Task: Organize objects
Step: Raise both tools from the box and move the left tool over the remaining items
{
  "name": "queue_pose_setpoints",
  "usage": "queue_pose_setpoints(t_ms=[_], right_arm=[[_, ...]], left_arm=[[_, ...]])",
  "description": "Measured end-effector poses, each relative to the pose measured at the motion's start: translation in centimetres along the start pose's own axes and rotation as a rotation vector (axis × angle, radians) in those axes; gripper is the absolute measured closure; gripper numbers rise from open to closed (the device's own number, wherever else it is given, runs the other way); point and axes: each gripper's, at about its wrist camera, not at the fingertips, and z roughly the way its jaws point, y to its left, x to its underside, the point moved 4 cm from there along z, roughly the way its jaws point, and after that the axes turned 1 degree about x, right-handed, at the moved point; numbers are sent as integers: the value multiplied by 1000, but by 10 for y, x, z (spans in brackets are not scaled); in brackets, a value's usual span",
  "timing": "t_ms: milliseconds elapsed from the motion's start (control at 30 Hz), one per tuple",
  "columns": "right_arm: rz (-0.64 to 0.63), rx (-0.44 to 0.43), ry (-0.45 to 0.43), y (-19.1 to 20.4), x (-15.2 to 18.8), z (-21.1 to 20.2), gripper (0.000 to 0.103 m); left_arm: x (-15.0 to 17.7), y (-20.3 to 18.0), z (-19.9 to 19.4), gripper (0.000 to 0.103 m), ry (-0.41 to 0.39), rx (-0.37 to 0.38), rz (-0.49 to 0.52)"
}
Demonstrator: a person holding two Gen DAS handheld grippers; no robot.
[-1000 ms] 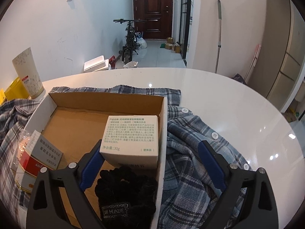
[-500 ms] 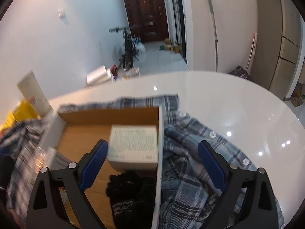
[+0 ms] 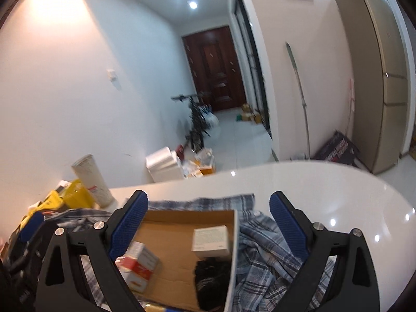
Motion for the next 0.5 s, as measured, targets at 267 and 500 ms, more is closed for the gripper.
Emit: queue_pose_setpoints(t_ms=[267, 500], right_arm=[[-81, -32, -141, 35, -24, -81, 1], [-74, -77, -161, 40, -19, -125, 0]], left_arm=[[-34, -14, -63, 12, -61, 32, 47], [-31, -11, -106, 0, -99, 40, 39]])
